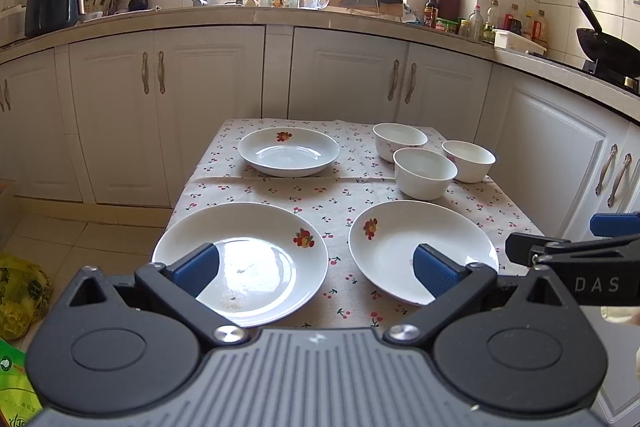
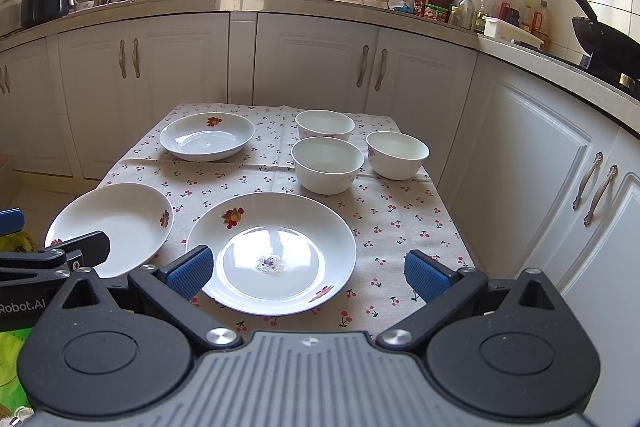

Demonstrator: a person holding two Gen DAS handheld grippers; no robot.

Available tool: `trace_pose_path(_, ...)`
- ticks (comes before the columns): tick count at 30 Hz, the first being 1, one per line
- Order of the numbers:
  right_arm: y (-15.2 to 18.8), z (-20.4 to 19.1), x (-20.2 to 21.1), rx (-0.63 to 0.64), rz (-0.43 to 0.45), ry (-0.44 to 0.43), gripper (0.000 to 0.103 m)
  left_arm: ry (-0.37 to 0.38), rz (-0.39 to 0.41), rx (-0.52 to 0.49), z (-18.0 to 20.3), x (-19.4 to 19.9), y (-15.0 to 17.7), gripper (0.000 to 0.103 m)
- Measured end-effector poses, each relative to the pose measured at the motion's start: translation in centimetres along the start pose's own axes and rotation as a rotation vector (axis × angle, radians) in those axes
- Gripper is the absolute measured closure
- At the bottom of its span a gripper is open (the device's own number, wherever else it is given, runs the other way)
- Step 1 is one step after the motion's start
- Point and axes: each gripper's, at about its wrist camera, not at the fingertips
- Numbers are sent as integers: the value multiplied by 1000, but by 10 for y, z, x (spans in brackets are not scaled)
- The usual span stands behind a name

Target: Organize plates and bowls

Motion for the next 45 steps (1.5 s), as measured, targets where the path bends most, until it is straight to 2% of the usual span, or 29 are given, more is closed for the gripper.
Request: trace_pose_path(45, 0, -4, -2, 3, -4, 23, 0, 7, -10, -4, 0, -7, 2, 1)
Point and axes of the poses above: each gripper's, at about its wrist camera, not at the fingertips, and x roughly against the way its jaws point, z to its right, y to its underside, and after that the axes turned 5 degrees about y, right-handed
